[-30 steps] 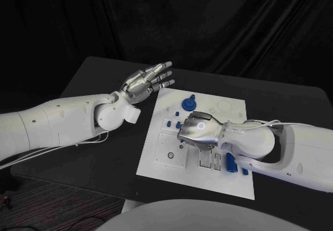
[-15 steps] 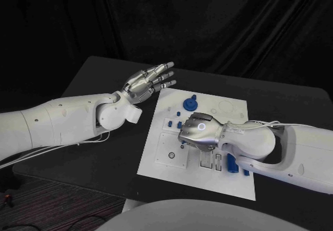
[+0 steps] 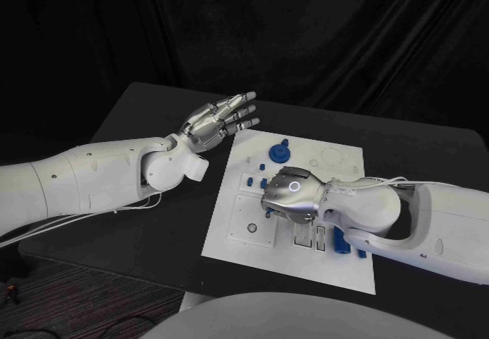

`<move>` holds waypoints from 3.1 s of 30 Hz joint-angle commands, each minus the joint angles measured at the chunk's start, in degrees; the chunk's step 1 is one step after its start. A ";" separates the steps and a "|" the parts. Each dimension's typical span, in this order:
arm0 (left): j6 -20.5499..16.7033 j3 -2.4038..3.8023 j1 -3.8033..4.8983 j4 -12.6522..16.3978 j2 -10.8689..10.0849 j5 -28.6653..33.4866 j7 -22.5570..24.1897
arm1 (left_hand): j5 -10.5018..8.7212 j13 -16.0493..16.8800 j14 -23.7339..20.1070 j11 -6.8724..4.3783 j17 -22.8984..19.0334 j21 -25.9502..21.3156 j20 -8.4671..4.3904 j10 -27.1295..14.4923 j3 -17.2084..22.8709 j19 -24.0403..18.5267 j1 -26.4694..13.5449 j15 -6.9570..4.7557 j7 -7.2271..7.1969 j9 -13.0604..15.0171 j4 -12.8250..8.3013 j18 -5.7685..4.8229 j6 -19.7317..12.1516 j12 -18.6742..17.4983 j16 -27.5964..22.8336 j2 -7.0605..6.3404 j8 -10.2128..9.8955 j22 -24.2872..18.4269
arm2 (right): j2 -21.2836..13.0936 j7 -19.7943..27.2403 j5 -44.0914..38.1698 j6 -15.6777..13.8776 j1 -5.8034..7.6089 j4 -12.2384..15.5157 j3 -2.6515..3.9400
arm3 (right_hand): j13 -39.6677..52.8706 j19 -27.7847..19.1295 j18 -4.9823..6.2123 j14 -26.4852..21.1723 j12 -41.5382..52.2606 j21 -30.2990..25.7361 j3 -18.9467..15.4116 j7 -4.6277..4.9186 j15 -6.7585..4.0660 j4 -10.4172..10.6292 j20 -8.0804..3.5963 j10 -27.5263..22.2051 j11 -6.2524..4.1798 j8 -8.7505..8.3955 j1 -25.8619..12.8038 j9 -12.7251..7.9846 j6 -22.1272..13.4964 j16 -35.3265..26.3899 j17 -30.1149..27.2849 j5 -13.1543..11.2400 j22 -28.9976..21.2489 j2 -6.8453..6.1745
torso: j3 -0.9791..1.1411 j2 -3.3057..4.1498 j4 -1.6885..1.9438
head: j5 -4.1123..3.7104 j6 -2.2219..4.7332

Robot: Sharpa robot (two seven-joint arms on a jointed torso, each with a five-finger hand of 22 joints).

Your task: Assemble the parts on the task board

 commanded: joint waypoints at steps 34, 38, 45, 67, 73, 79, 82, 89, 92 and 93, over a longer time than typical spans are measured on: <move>1.34 0.06 -0.24 -0.47 0.50 0.04 -0.20 | 0.29 0.06 -0.09 0.41 0.01 -0.04 -0.04 0.13 0.26 0.15 -0.17 0.30 0.01 0.09 0.00 0.48 0.45 0.35 0.29 0.58 0.48 -0.17 | 0.09 -0.27 0.41 1.88 -0.50 0.49 0.02 | 0.16 -0.25 -0.04 -0.26 -0.22 -0.43 1.08 -0.06 -0.36 -0.29 0.09 0.13 -0.16 -0.35 -0.35 -0.05 -0.63 -0.57 -0.36 -0.39 6.20 -0.49 | 0.00 0.00 -0.01 | 0.38 0.01; 1.42 0.06 -0.25 -0.31 0.48 0.04 -0.39 | 0.27 0.07 -0.11 0.43 0.00 -0.05 -0.05 0.14 0.24 0.13 -0.22 0.30 0.02 0.10 0.04 0.48 0.52 0.42 0.27 0.61 0.52 -0.21 | 0.20 -0.30 0.41 1.99 -0.58 0.51 0.02 | 0.31 -0.23 -0.04 -0.26 -0.10 -0.38 1.42 -0.03 -0.45 -0.39 0.06 0.29 -0.30 -0.65 -0.45 -0.12 -1.07 -0.56 -0.32 -0.39 6.22 -0.68 | -0.01 0.01 0.00 | 0.31 0.01; 1.84 0.06 -0.28 -0.07 0.47 0.04 -0.76 | 0.26 0.06 -0.15 0.50 -0.01 -0.09 -0.05 0.13 0.21 0.06 -0.35 0.30 0.10 0.13 0.16 0.47 0.73 0.36 0.23 0.71 0.62 -0.39 | 0.44 -0.28 0.41 1.89 -0.74 0.45 0.02 | 0.43 -0.27 0.00 -0.30 -0.07 -0.53 1.83 -0.02 -0.53 -0.47 0.02 0.25 -0.37 -1.01 -0.62 -0.21 -1.67 -0.65 -0.42 -0.39 6.19 -0.89 | 0.01 0.00 0.02 | 0.41 0.01; 1.86 0.06 -0.31 -0.39 0.37 0.04 -1.15 | 0.24 0.07 -0.16 0.58 -0.01 -0.08 -0.05 0.13 0.15 0.10 -0.51 0.28 0.19 0.20 0.29 0.47 1.23 0.44 0.25 0.79 0.83 -0.31 | 0.48 0.04 1.73 0.31 -0.82 0.09 0.02 | 1.06 -0.85 0.19 -0.91 -1.26 -2.73 4.74 -1.48 -0.20 0.60 0.37 -3.15 0.40 -1.35 -4.42 -1.31 -10.33 -1.63 -1.53 -2.84 5.74 -2.89 | 0.00 -0.03 0.01 | 0.65 0.01; 1.79 0.06 -0.31 -0.34 0.27 0.04 -1.27 | 0.24 0.07 -0.17 0.62 -0.01 -0.09 -0.05 0.13 0.11 0.08 -0.57 0.27 0.23 0.21 0.34 0.47 1.26 0.44 0.26 0.81 0.88 -0.36 | 0.32 -0.94 1.96 0.28 -0.82 0.01 0.02 | 0.70 -1.49 0.43 -1.67 -2.30 -4.64 5.12 -1.72 0.35 0.80 0.83 -5.91 1.34 -1.35 -5.03 -1.45 -11.90 -2.56 -2.76 -3.11 5.36 -3.48 | 0.01 0.00 0.01 | 0.68 0.01; 1.73 0.06 -0.31 -0.19 0.09 0.04 -1.23 | 0.25 0.07 -0.18 0.64 -0.01 -0.09 -0.05 0.13 0.10 0.08 -0.59 0.26 0.24 0.21 0.35 0.48 1.29 0.46 0.25 0.81 0.91 -0.39 | -1.13 -1.37 2.13 -0.71 -0.79 0.39 0.02 | -1.69 -3.02 1.14 -3.57 -4.27 -9.58 1.98 -2.83 0.86 0.88 1.49 -17.76 3.19 -1.25 -5.73 -2.90 -16.76 -4.62 -5.62 -5.43 4.42 -3.95 | 0.01 -0.06 -0.01 | 0.33 0.01; 1.59 0.06 -0.31 -0.06 -0.15 0.04 -1.19 | 0.25 0.07 -0.18 0.65 -0.01 -0.09 -0.05 0.13 0.09 0.09 -0.59 0.26 0.25 0.21 0.35 0.48 1.31 0.45 0.26 0.79 0.92 -0.36 | -2.74 -1.25 4.69 -1.09 -0.37 0.94 0.02 | -2.15 -3.18 1.33 -4.17 -4.30 -11.20 -1.91 -3.39 1.05 3.12 1.53 -23.10 3.27 -1.25 -4.92 -4.00 -18.64 -5.56 -6.94 -7.81 4.16 -4.20 | -0.01 -0.10 0.02 | -0.10 0.01; 1.23 0.06 -0.31 0.17 -0.71 0.04 -0.99 | 0.26 0.09 -0.14 0.69 0.02 -0.07 -0.04 0.15 0.01 0.14 -0.59 0.27 0.29 0.23 0.29 0.48 1.43 0.57 0.35 0.65 1.00 -0.29 | -7.34 -0.17 20.81 -3.49 2.72 1.43 0.03 | -1.92 -3.55 1.42 -4.74 -3.15 -14.27 -6.22 -3.10 1.84 11.29 2.37 -28.84 4.89 -1.37 -0.29 -6.32 -25.31 -5.75 -7.41 -8.73 3.81 -6.96 | -0.03 -0.11 -0.02 | -1.19 0.01; 1.41 0.06 -0.31 0.18 -0.82 0.04 -0.72 | 0.32 0.10 -0.10 0.81 0.03 -0.07 -0.02 0.21 -0.24 0.16 -0.43 0.32 0.40 0.26 -0.09 0.49 1.74 0.72 0.45 0.08 1.24 -0.38 | -9.85 0.33 25.97 -6.23 4.11 1.50 0.02 | -1.44 -2.02 1.03 -3.31 0.19 -11.22 -5.72 -1.76 2.19 11.08 2.69 -24.99 4.86 0.39 -1.24 -5.59 -19.40 -3.66 -5.11 -8.82 4.61 -5.43 | 0.04 -0.09 -0.06 | -1.72 0.01; 1.46 0.06 -0.31 0.19 -0.85 0.04 -0.62 | 0.32 0.11 -0.10 0.82 0.03 -0.07 -0.02 0.22 -0.28 0.16 -0.39 0.32 0.41 0.26 -0.18 0.49 1.74 0.74 0.45 -0.04 1.26 -0.39 | -10.46 0.37 26.84 -6.86 4.41 1.44 0.02 | -1.28 -0.97 0.73 -2.51 1.28 -9.06 -5.76 -1.11 2.40 11.03 2.80 -23.30 4.51 1.04 -1.95 -5.35 -17.97 -3.37 -4.99 -8.84 5.03 -5.10 | 0.04 -0.06 -0.02 | -2.01 0.01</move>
